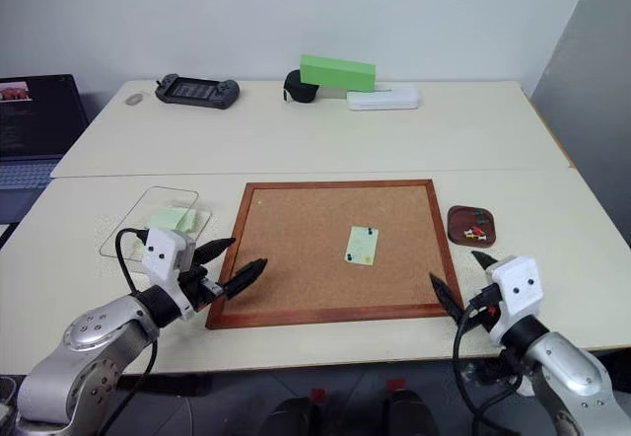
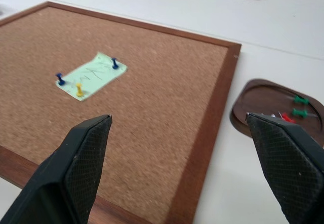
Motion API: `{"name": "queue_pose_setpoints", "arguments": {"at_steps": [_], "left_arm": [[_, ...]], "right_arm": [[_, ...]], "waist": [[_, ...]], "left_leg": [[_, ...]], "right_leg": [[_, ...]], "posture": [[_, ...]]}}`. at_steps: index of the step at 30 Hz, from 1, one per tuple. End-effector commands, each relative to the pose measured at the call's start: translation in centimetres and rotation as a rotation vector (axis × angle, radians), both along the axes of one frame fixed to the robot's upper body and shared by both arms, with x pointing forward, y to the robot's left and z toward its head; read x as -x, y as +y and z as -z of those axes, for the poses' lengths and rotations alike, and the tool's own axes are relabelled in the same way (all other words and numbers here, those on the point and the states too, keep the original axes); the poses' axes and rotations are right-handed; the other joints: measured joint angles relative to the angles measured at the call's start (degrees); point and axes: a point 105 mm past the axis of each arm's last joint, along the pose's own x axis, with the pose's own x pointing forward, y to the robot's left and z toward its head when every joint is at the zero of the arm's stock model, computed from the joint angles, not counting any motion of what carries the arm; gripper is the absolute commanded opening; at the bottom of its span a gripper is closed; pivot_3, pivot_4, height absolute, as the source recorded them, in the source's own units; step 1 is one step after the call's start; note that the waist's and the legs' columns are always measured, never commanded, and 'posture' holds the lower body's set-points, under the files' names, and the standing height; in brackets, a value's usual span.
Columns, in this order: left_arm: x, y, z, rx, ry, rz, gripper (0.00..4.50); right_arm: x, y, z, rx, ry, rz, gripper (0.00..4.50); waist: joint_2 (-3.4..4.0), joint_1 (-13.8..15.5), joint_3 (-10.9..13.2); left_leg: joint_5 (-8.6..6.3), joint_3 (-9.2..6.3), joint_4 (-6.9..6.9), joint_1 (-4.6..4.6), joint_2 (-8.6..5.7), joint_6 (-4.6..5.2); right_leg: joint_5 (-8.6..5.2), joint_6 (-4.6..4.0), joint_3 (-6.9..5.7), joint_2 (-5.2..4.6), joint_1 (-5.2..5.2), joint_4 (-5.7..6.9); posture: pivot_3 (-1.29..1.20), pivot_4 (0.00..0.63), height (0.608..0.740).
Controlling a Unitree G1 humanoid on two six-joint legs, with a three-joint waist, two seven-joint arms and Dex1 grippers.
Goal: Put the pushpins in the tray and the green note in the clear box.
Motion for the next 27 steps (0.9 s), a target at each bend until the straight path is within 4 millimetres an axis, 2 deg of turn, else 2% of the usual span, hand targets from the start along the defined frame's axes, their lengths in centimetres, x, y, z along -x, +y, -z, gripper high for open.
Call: {"name": "queue_pose_setpoints", "arguments": {"at_steps": [1,10,17,27], "left_arm": [[0.1,-0.1,-1.2,-0.007,-0.041,-0.011,4.43],[0.1,1.0,-1.5,-0.032,-0.086,-0.06,4.43],[0.3,0.7,-1.4,-0.016,-0.086,-0.034,4.43],[0.3,-0.8,-1.6,-0.013,-0.084,0.094,4.43]], "right_arm": [[0.3,0.3,-0.8,0.011,-0.053,-0.016,4.5],[0.6,1.0,-0.4,0.017,-0.055,-0.067,4.5],[0.4,0.9,-0.2,0.023,-0.062,-0.072,4.5],[0.2,1.3,-0.1,0.025,-0.058,-0.124,4.5]], "waist": [[0.0,0.0,0.0],[0.0,0.0,0.0],[-0.01,0.0,0.0],[0.0,0.0,0.0]], "left_leg": [[0.0,-0.01,0.0,-0.01,0.0,0.0],[0.0,-0.02,0.02,-0.01,0.02,0.0],[0.0,-0.01,0.02,-0.01,0.01,-0.01],[0.0,-0.01,0.02,-0.01,0.01,-0.01]], "right_leg": [[0.0,0.0,0.0,0.0,0.0,0.0],[0.0,0.0,0.03,-0.03,0.01,-0.01],[0.0,0.0,0.03,-0.03,0.01,-0.01],[0.0,0.0,0.02,-0.03,0.02,-0.01]], "posture": [[0.0,0.15,0.74],[0.0,0.15,0.74],[0.0,0.15,0.74],[0.0,0.15,0.74]]}}
